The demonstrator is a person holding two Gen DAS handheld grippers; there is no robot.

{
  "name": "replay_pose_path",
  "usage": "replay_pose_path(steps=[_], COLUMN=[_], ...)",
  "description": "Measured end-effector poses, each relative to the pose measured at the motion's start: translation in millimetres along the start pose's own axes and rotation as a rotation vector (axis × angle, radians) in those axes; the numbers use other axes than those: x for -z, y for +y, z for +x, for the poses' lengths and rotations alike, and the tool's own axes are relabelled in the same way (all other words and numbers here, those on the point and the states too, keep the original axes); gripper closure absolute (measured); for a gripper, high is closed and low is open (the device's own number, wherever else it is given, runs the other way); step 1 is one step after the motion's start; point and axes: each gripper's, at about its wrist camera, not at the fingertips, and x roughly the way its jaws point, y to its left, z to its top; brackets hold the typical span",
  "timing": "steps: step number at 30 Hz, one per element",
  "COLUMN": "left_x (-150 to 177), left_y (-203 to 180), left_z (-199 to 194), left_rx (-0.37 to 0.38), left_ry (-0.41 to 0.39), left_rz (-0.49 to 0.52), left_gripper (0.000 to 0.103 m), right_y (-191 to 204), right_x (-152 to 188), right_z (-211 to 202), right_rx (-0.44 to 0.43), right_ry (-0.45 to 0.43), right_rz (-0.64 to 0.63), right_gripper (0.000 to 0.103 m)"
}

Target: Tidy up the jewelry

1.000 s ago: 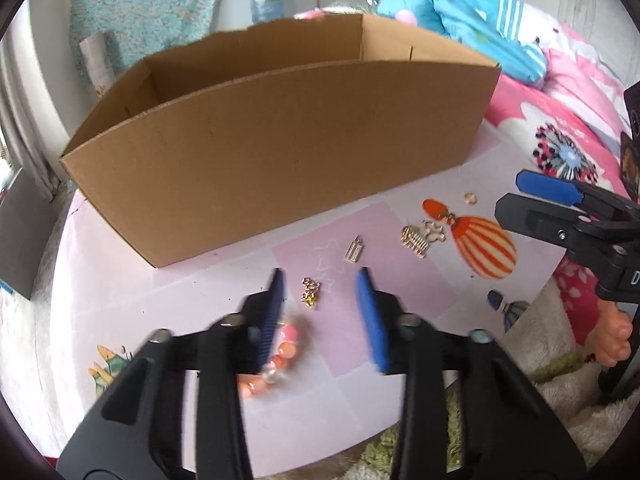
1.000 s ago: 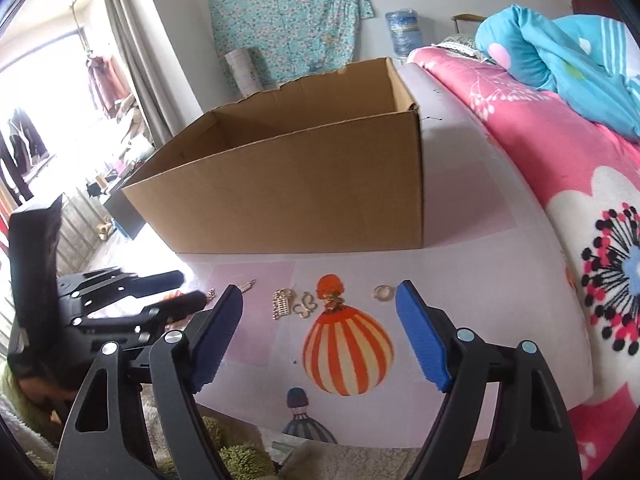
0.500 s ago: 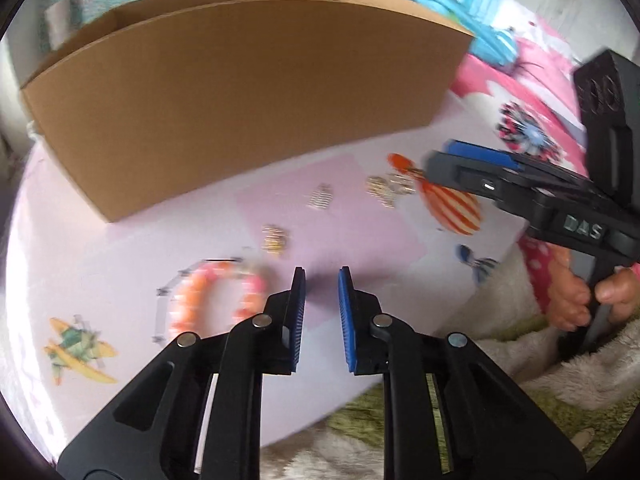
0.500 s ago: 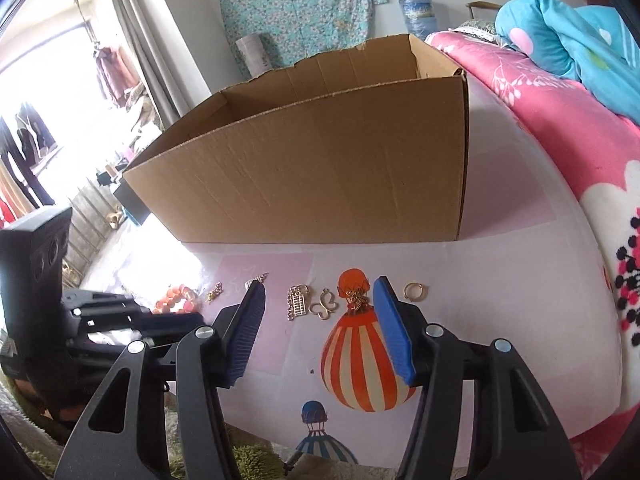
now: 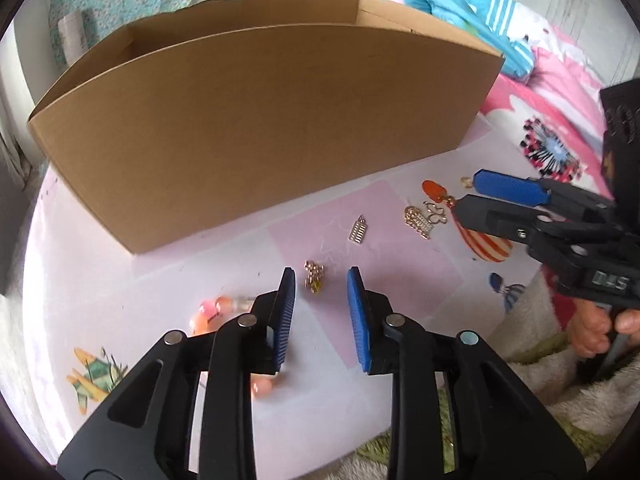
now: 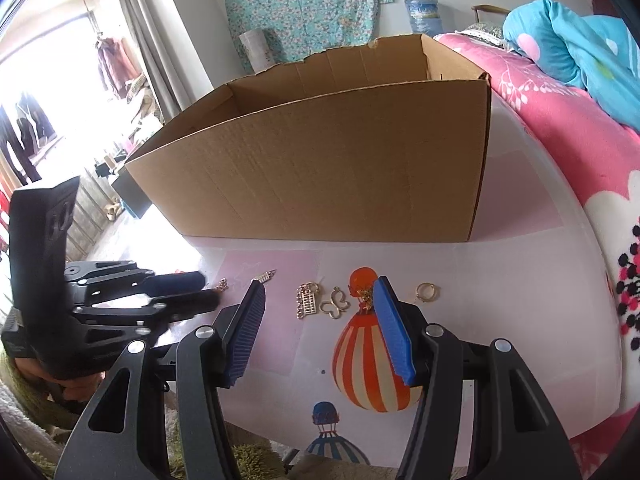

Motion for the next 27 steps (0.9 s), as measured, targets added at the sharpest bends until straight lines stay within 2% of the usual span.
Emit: replay_pose_path(steps=[3, 7, 11, 18, 24, 27], left_x=[0, -2, -1, -2, -2, -2], left_y=[-6, -9, -7, 10, 26, 27], left_z=[2, 4, 1, -19, -24, -24], left_rx=[-0.043, -0.047, -0.054, 0.016, 0.054, 0.057], left_ry=[-0.011, -0.018, -0.035, -0.11, -0.139, -0.15], left_rz=[0.064, 0.098, 0.092, -0.011, -0.078, -0.089], left_gripper=[0.081, 0.099, 0.102, 0.102, 0.102, 0.102], right_y=[4, 11, 17, 39, 55, 59], right_x=[-1, -4, -4, -7, -12, -15], right_z=[-1, -3, -2, 7, 33, 43], right_rx=[0.003, 0.007, 0.003, -0.005, 0.016, 0.033], right_ry=[-0.003, -0.016, -0.012, 0.013, 0.086, 0.115], right_rz=[-0.016, -0.043, -0.053, -0.136, -0.24, -0.285], right_gripper=[0.048, 0.048, 0.049, 0.05, 0.063, 0.067])
